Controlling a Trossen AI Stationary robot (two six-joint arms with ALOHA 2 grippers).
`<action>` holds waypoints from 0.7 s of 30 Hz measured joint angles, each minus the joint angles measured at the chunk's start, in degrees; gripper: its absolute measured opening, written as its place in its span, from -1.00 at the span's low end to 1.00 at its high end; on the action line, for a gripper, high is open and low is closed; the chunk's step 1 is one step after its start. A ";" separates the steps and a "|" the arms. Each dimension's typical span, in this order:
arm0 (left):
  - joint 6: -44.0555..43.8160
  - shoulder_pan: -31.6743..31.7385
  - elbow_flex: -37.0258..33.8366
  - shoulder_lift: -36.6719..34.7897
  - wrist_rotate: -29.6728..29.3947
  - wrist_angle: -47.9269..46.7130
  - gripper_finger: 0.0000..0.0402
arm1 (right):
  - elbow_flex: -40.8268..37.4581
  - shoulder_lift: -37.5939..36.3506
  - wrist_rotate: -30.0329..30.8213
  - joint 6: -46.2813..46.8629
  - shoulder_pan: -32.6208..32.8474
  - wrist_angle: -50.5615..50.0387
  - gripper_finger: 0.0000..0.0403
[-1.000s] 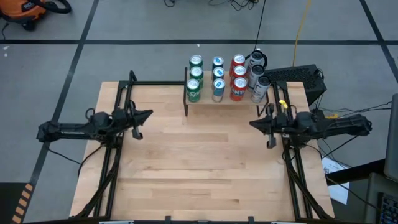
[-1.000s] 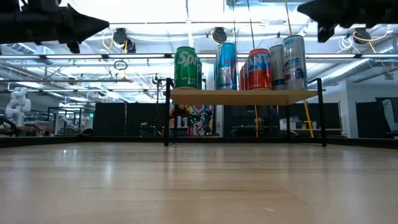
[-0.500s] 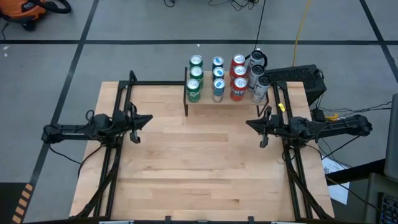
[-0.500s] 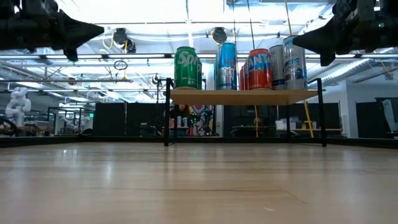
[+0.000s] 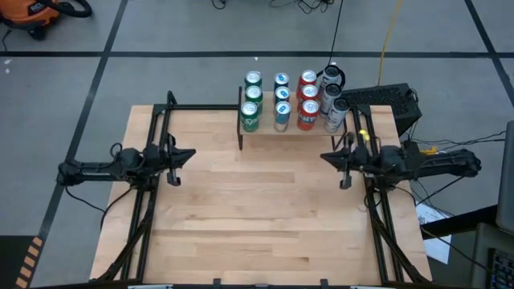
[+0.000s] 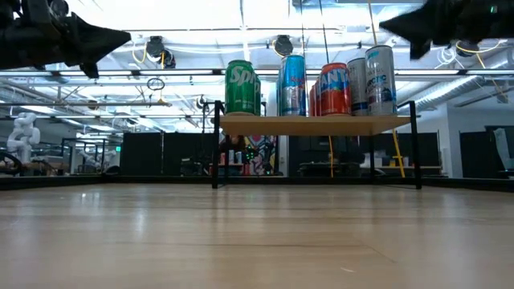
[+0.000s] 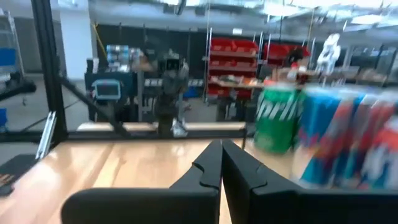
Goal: Place canned beverage on shelf
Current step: Return to Home Position
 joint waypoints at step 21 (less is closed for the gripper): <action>-2.71 0.00 0.09 -4.17 2.07 -11.83 -1.00 | -8.30 -11.11 -0.13 5.48 -2.41 -3.36 -1.00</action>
